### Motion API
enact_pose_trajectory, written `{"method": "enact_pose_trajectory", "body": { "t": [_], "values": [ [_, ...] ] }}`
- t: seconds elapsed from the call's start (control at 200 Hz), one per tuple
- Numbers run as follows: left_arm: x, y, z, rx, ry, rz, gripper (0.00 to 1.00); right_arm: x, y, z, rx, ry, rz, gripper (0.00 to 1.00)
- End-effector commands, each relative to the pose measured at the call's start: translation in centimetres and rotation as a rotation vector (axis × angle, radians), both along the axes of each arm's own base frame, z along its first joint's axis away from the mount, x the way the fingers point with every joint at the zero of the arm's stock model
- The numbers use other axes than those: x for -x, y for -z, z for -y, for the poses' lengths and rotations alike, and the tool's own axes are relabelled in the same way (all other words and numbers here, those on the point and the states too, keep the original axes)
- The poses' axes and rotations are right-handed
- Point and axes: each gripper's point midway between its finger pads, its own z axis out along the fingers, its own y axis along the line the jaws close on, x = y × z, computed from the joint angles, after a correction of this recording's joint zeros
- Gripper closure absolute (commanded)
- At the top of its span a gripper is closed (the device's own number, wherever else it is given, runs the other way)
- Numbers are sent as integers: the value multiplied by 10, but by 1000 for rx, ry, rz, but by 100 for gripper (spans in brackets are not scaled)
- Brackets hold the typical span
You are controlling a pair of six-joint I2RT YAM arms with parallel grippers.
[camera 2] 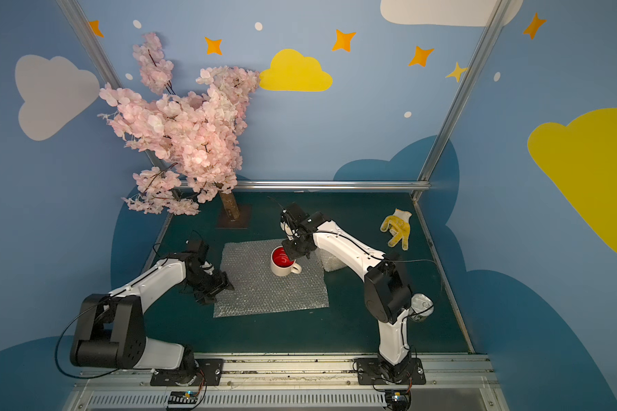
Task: Wrap mugs in bubble wrap
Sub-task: Pick up the mug from the bubble wrap, then place the mug on the bubble wrap.
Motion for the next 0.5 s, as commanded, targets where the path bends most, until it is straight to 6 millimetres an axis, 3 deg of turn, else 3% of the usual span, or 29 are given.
{"method": "enact_pose_trajectory", "body": {
  "t": [0.0, 0.29, 0.496],
  "values": [
    [14, -2, 0, 4, -21, -22, 28, 1, 3, -14, 32, -34, 8, 100],
    [32, 6, 7, 7, -52, -81, 28, 3, 20, -49, 72, -75, 48, 100],
    [49, 9, 2, -25, -101, -113, 26, 3, 31, -55, 120, -71, 83, 100]
  ]
}}
